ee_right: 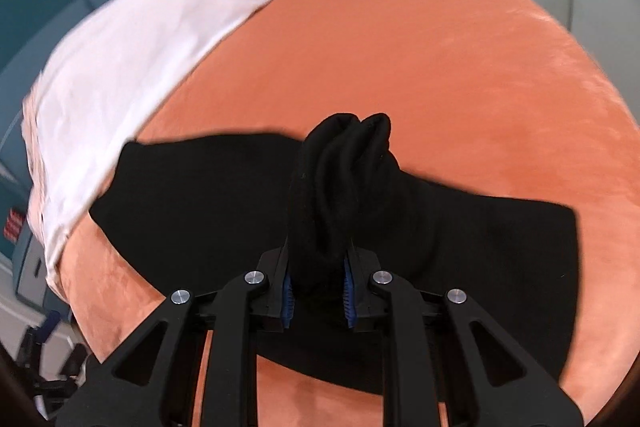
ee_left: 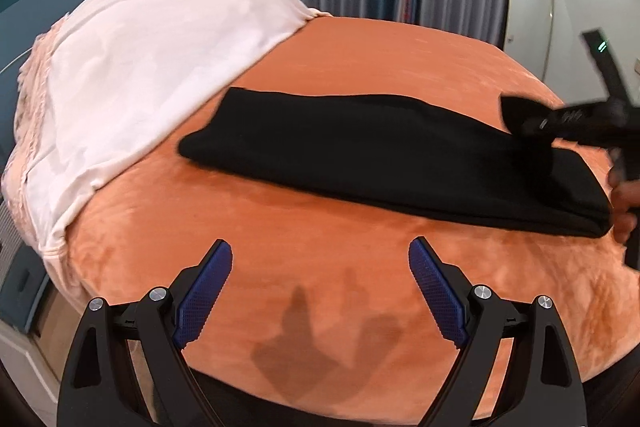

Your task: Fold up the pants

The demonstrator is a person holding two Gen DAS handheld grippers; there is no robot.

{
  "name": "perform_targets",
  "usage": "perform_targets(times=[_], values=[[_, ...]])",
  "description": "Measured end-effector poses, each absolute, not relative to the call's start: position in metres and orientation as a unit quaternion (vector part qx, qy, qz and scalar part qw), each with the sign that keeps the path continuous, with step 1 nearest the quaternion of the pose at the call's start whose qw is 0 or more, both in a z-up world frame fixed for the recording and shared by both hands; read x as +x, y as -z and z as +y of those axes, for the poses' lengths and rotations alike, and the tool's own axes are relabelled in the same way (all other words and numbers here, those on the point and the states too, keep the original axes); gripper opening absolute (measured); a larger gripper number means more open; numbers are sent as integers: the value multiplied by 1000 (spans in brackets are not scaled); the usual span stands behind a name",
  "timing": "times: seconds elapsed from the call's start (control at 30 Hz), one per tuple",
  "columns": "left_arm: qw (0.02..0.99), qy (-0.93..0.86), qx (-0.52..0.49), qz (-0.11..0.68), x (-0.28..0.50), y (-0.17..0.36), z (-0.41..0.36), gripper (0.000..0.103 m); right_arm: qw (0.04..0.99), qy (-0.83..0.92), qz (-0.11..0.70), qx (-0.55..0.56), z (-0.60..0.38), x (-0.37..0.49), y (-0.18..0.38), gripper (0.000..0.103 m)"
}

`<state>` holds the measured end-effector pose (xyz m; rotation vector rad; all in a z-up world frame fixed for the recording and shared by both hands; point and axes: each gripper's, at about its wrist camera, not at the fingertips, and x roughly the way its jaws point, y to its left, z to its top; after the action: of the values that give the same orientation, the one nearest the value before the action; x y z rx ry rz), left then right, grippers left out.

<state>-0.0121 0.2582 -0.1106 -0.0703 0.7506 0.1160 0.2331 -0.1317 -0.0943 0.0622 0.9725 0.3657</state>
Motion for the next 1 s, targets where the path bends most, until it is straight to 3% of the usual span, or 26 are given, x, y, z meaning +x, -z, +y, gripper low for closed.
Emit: perform_targets(times=[0.33, 0.5, 0.63, 0.8, 0.87, 0.9, 0.97, 1.0], values=[[932, -66, -42, 353, -11, 118, 293, 87, 857, -143, 495, -23, -87, 223, 139, 19], [932, -53, -38, 357, -8, 119, 292, 87, 865, -130, 483, -44, -74, 219, 140, 33], [931, -51, -24, 361, -6, 118, 292, 87, 872, -113, 473, -51, -65, 217, 137, 24], [931, -50, -8, 361, -3, 115, 287, 87, 874, -137, 464, -50, -40, 213, 126, 23], [931, -49, -8, 362, 0, 114, 285, 87, 857, -136, 491, -77, -26, 219, 147, 35], [931, -48, -10, 363, 0, 114, 284, 87, 863, -133, 480, -85, -23, 215, 147, 38], [929, -48, -9, 366, 0, 113, 282, 87, 873, -154, 457, -76, -20, 200, 135, 52], [929, -48, -7, 366, -1, 113, 282, 88, 877, -169, 446, -58, -24, 191, 129, 53]])
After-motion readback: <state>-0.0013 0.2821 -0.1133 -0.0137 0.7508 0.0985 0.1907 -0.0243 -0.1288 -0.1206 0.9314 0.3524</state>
